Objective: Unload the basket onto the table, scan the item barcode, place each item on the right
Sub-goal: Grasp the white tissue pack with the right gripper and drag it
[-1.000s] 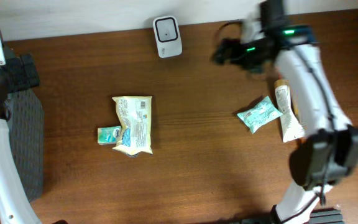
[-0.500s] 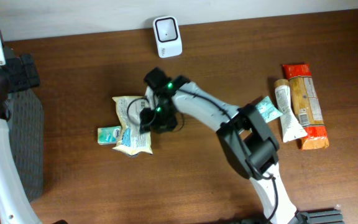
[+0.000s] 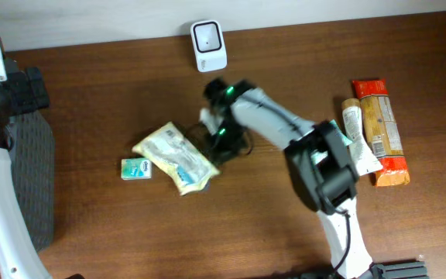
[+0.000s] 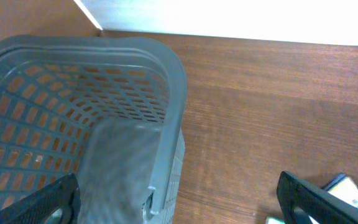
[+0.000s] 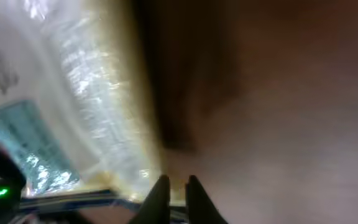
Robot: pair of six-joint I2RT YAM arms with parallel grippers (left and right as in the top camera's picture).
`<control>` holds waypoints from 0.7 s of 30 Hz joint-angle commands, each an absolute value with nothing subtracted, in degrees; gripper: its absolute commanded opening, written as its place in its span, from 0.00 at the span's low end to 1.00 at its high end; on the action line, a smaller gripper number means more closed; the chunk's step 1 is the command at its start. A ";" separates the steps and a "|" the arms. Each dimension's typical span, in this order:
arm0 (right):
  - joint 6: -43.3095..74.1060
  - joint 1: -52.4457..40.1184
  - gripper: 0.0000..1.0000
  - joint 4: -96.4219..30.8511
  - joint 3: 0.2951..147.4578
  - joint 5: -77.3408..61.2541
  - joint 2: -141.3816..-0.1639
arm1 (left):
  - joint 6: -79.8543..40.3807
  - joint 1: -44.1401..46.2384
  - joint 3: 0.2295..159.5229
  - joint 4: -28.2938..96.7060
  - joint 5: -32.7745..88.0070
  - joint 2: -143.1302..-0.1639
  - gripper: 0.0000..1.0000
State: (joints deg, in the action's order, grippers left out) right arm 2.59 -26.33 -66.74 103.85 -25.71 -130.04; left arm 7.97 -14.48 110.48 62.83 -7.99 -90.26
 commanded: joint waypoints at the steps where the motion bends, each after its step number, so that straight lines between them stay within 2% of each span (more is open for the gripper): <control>1: -5.91 -18.13 0.70 -69.17 112.29 -20.38 -130.43 | 8.86 -14.70 110.78 62.72 -7.94 -90.02 0.99; 3: 0.27 -13.76 0.75 -73.43 117.25 -25.15 -130.43 | 8.86 -14.70 110.78 62.70 -7.94 -90.02 0.99; 5: 6.50 -10.55 0.87 -76.97 118.02 -33.39 -130.47 | 8.86 -14.70 110.78 62.72 -7.94 -90.02 0.99; 6: 6.50 -10.04 0.98 -78.30 116.71 -38.09 -130.63 | 8.86 -14.70 110.78 62.72 -7.94 -90.02 0.99; 11: 7.33 -16.40 0.99 -73.73 103.55 -44.42 -130.65 | 8.86 -14.70 110.78 62.72 -7.94 -90.02 0.99; 13: 9.26 -19.38 0.95 -69.91 99.88 -44.38 -130.65 | 8.86 -14.70 110.78 62.72 -7.94 -90.02 0.99; 14: 10.55 -21.15 0.91 -66.70 97.76 -44.38 -130.65 | 8.86 -14.70 110.78 62.72 -7.94 -90.02 0.99; 17: 17.63 -25.98 0.69 -56.62 92.03 -43.88 -130.65 | 8.86 -14.70 110.78 62.72 -7.94 -90.02 0.99; 19: 18.98 -27.16 0.38 -54.52 91.00 -40.58 -130.65 | 8.86 -14.70 110.78 62.72 -7.94 -90.02 0.99; 20: 18.98 -27.14 0.28 -54.28 91.00 -39.38 -130.65 | 8.86 -14.70 110.78 62.74 -7.94 -90.02 0.99; 21: 18.98 -26.52 0.23 -53.84 91.02 -38.48 -130.65 | 8.86 -14.70 110.78 62.74 -7.94 -90.02 0.99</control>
